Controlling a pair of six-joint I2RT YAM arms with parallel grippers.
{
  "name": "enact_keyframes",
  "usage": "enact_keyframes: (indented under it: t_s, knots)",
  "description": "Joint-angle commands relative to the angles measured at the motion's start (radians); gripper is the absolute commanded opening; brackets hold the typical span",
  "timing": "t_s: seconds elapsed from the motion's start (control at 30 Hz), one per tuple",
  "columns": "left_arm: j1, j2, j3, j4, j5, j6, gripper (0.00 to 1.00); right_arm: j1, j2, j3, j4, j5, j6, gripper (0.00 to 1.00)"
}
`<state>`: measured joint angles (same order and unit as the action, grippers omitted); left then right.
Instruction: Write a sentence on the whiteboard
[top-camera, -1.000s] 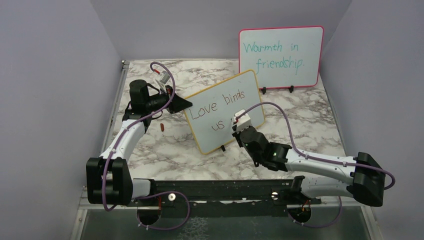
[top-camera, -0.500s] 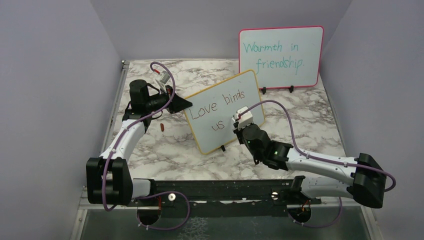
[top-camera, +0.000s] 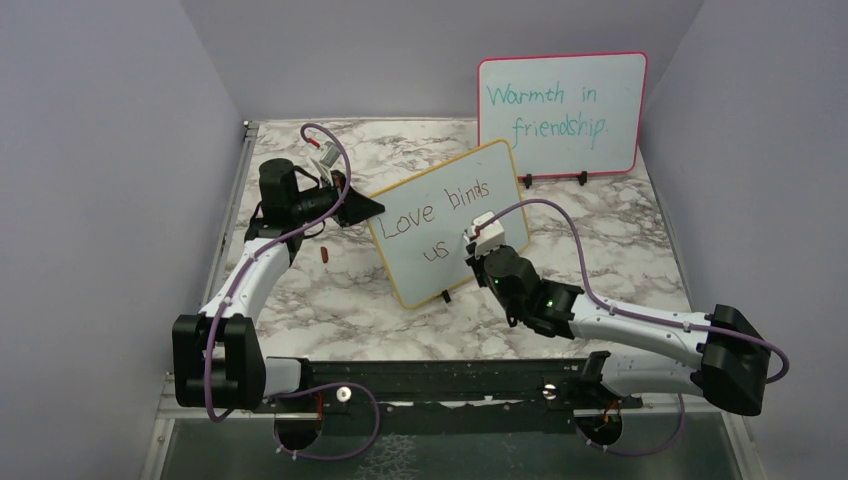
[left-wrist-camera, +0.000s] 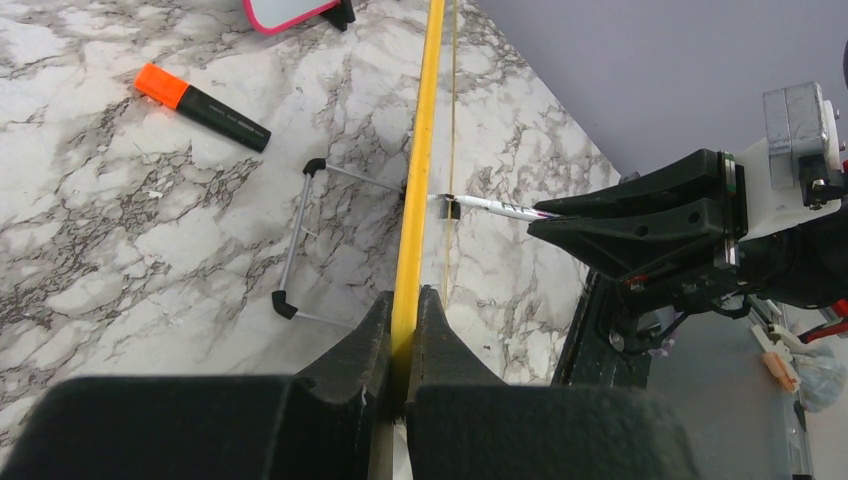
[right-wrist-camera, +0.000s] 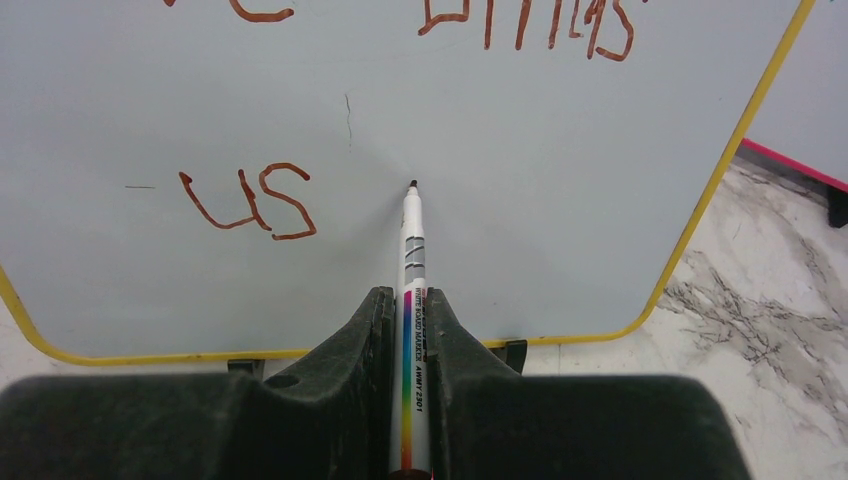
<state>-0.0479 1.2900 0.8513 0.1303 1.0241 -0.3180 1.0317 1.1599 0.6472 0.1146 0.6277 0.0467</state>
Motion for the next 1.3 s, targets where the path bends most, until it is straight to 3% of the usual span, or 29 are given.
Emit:
enact_keyframes:
  t_s: [0.0, 0.83, 1.27]
  knots:
    - [0.007, 0.022, 0.001, -0.084, -0.076, 0.077, 0.0, -0.01, 0.007, 0.002, 0.041, -0.044, -0.016, 0.01]
    - [0.006, 0.02, 0.005, -0.096, -0.084, 0.086, 0.0, -0.01, -0.029, 0.001, 0.039, -0.094, -0.019, 0.01]
    - [0.007, 0.02, 0.008, -0.103, -0.088, 0.093, 0.0, -0.01, -0.023, 0.003, -0.047, -0.127, 0.013, 0.01]
